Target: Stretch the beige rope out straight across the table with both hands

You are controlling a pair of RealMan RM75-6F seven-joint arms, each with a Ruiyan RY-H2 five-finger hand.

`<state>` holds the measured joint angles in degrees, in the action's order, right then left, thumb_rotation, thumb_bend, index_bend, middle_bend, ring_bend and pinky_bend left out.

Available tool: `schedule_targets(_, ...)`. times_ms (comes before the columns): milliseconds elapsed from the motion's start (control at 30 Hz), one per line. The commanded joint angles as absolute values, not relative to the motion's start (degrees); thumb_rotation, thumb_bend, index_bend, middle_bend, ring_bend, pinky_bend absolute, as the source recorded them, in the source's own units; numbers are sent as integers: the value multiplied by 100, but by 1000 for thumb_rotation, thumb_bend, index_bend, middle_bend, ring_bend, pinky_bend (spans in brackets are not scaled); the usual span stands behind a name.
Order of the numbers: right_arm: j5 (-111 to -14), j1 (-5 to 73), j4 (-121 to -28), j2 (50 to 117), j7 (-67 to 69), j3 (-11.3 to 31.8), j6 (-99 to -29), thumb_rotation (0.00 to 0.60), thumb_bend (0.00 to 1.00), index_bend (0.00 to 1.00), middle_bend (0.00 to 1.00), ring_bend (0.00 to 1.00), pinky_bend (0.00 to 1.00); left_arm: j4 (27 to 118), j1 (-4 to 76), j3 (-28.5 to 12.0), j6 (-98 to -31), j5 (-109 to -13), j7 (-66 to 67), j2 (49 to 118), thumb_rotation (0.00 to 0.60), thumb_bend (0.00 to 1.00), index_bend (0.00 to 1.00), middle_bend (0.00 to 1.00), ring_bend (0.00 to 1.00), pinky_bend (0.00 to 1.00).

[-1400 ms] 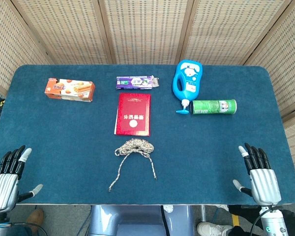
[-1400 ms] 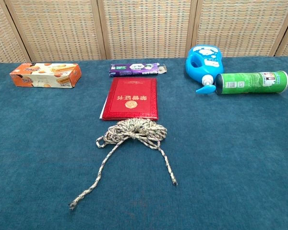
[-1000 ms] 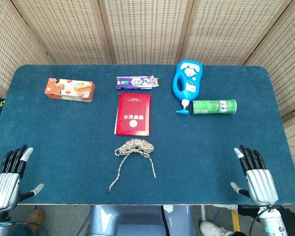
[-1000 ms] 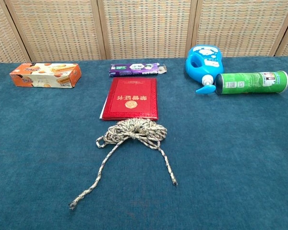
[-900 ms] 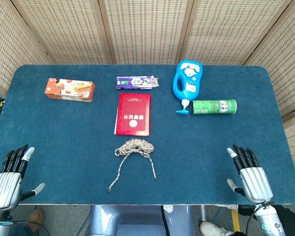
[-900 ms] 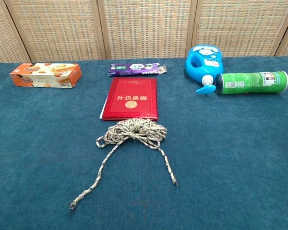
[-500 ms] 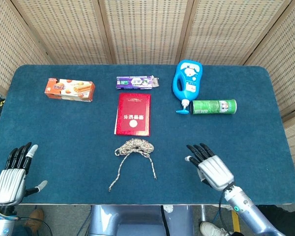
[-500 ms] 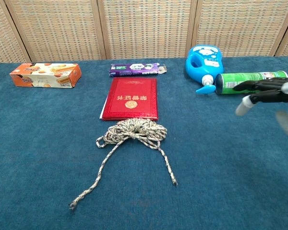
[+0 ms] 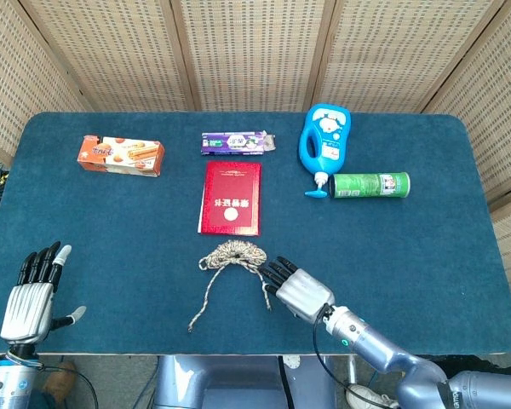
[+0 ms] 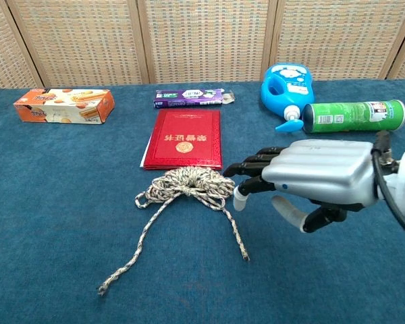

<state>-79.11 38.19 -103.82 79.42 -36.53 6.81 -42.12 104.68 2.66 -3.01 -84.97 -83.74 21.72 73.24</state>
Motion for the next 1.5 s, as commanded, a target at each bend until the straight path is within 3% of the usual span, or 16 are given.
schedule_targets(33, -7593, 4081, -10354, 8296, -4201, 607, -4140, 600, 832, 248, 0, 0, 0, 10444, 301, -314, -8463, -8307, 2244, 7370, 600, 52, 0, 0, 0, 0)
schedule_targets(600, -6222, 4715, -10164, 9005, -5433, 207, -4489, 600, 832, 275, 0, 0, 0, 10438, 337, -303, -8517, -8198, 2233, 7381, 600, 53, 0, 0, 0, 0)
schedule_targets(1200, -6023, 4750, -10049, 8659, -5267, -304, -4922, 600, 832, 326, 0, 0, 0, 10436, 353, -228, -8544, -8223, 2239, 7383, 600, 52, 0, 0, 0, 0)
schedule_targets(1500, -5957, 4722, -9733, 8579, -5187, -321, -5156, 600, 832, 328, 0, 0, 0, 10439, 369, -207, -8542, -8213, 2312, 7422, 600, 52, 0, 0, 0, 0)
